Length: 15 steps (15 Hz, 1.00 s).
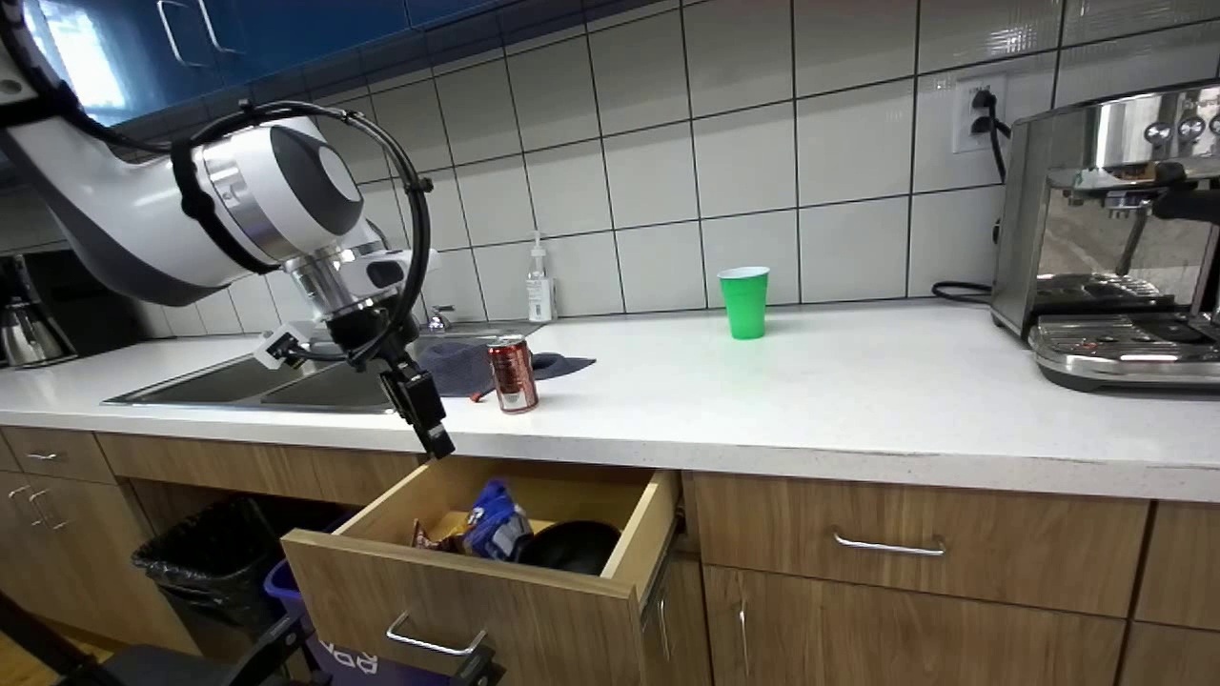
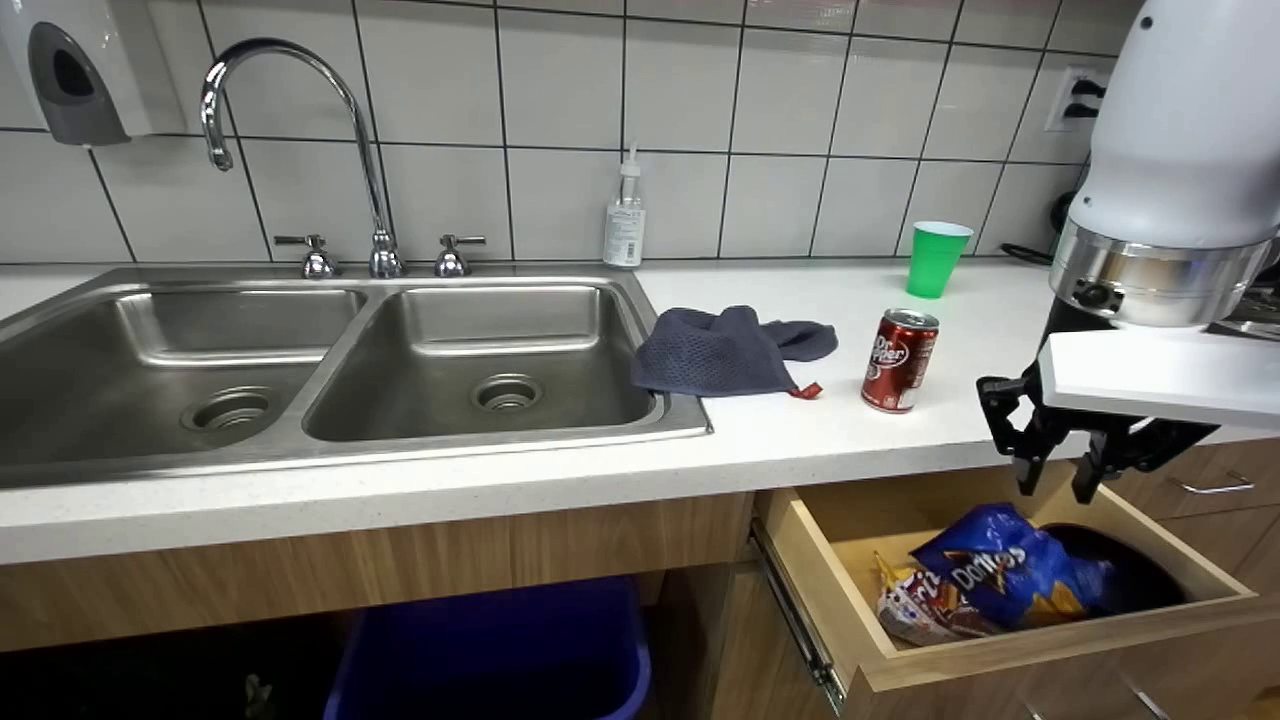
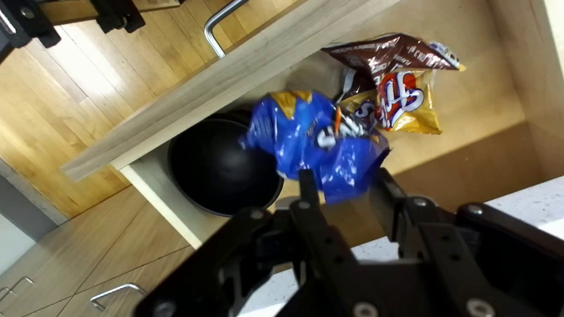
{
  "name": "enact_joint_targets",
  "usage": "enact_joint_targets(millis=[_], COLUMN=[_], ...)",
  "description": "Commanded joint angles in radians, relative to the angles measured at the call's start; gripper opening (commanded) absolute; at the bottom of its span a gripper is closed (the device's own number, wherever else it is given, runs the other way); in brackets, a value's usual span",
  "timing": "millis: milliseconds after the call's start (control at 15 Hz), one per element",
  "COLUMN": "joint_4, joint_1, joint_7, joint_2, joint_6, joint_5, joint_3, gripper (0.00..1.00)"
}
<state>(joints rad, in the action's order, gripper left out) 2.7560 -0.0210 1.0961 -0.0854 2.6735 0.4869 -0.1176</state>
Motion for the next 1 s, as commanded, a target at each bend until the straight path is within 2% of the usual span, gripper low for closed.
enact_joint_targets(millis=[0,267,667,933], joint_4=[0.001,0.010,0.033,0.018], joint_1=[0.003,0.001,-0.005,-0.019], joint_7=[-0.030,-0.032,-0.047,-0.147], joint_2=[-0.008,-0.015,-0.023,-0.005], joint_6=[-0.004,-0.004,-0.003,-0.019], joint_5=[-0.014,-0.020,-0.038,-0.134], joint_3=[0.002,0.001,0.000,0.004], gripper=[0.70,0.99,1.00,1.00])
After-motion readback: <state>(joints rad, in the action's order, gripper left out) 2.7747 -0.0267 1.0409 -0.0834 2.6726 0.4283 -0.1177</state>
